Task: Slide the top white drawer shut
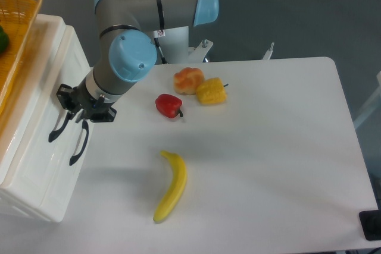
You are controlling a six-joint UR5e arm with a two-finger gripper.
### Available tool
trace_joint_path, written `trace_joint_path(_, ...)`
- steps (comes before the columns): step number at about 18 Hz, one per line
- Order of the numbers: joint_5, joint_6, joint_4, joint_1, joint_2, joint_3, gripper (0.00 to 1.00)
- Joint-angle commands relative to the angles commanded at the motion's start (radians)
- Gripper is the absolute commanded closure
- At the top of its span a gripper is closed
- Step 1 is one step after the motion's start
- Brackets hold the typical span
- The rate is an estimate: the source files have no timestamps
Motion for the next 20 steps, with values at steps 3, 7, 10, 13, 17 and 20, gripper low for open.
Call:
trace_joint_path(3, 0.009, 0.006, 0.009, 0.063, -0.008, 0.026, 0.41)
trace_joint_path(7, 0.136, 0.005, 0.072, 0.135, -0.021, 0.048, 0.32)
trace_joint_path(10, 0.149, 0.009, 0.100, 0.196, -0.031, 0.049, 0.32)
trace_joint_path(13, 0.153, 0.052, 0.132, 0.270, -0.043, 0.049, 0.23)
trace_joint_path(17, 0.257, 0.055, 0.185, 0.309, -0.058, 0.051, 0.22)
trace_joint_path(20, 0.308, 0.057, 0.218, 0.338, -0.083, 0.051, 0.22)
